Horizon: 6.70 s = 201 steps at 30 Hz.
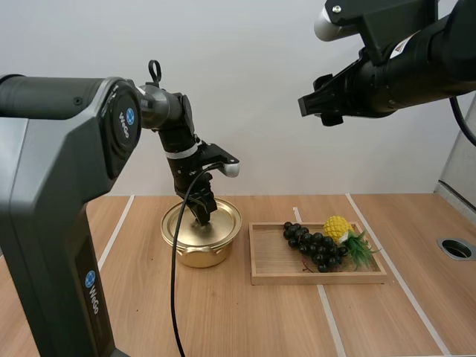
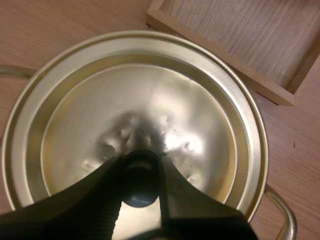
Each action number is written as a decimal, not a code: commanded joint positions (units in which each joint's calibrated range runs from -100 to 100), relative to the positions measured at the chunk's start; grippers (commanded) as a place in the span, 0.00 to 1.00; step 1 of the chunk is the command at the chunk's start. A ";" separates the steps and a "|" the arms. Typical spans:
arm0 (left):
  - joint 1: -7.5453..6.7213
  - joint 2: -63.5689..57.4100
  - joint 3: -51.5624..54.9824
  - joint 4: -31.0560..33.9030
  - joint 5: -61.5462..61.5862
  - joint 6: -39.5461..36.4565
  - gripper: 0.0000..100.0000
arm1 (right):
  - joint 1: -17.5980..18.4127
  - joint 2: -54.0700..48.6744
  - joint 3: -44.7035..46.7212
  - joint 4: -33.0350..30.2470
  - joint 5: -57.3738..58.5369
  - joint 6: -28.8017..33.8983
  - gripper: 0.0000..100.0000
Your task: Open the pot, put the grape inside, and close it
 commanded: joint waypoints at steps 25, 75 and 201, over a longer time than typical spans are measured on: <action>-0.18 -36.25 -35.58 1.05 -9.03 -23.91 0.00 | -0.25 -0.26 -0.56 0.48 -0.52 -3.65 1.00; -0.18 -39.47 -68.46 15.18 -28.56 -36.71 0.00 | -0.25 50.13 -0.56 -3.08 14.27 -21.94 1.00; -0.18 -40.14 -68.46 20.22 -46.92 -36.55 0.00 | 17.30 52.73 -15.25 15.61 -9.15 -23.40 0.00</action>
